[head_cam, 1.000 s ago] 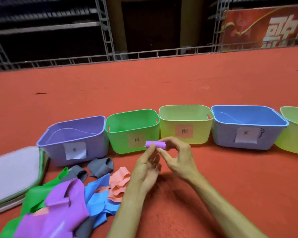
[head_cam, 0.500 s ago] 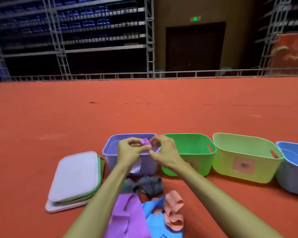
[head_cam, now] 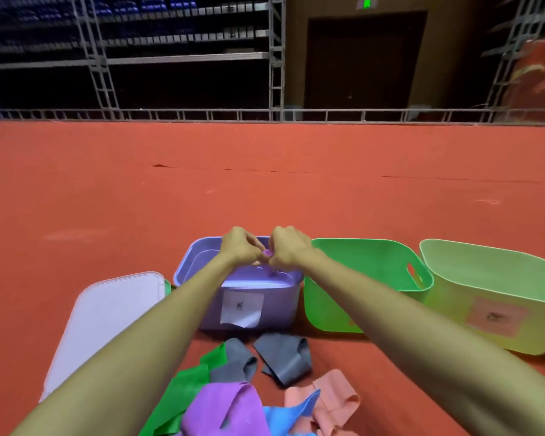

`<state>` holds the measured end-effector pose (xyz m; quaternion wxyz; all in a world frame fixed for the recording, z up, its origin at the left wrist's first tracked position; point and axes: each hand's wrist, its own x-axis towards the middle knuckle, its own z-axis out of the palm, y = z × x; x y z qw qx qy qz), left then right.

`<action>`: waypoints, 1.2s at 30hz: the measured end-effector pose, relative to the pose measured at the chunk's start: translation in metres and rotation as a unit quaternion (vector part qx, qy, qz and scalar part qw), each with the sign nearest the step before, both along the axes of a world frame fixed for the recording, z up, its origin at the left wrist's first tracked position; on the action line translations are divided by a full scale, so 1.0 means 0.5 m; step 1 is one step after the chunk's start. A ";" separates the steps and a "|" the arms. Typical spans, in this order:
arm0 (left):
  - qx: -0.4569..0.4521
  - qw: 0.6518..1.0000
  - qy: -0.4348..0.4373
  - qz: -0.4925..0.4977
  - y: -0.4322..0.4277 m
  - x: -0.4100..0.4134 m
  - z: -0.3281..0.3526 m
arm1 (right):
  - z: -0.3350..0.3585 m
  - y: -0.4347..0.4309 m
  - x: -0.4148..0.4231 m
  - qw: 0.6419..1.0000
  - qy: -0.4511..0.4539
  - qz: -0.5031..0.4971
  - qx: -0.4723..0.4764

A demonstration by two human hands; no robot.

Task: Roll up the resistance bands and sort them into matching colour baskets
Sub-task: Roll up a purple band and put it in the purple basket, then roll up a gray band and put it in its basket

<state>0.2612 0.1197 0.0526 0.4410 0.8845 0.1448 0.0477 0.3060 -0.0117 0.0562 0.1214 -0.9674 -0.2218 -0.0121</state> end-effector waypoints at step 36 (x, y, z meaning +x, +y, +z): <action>0.068 0.968 -0.228 0.083 -0.022 -0.162 -0.021 | -0.188 -0.171 -0.259 0.985 0.152 -0.061 0.058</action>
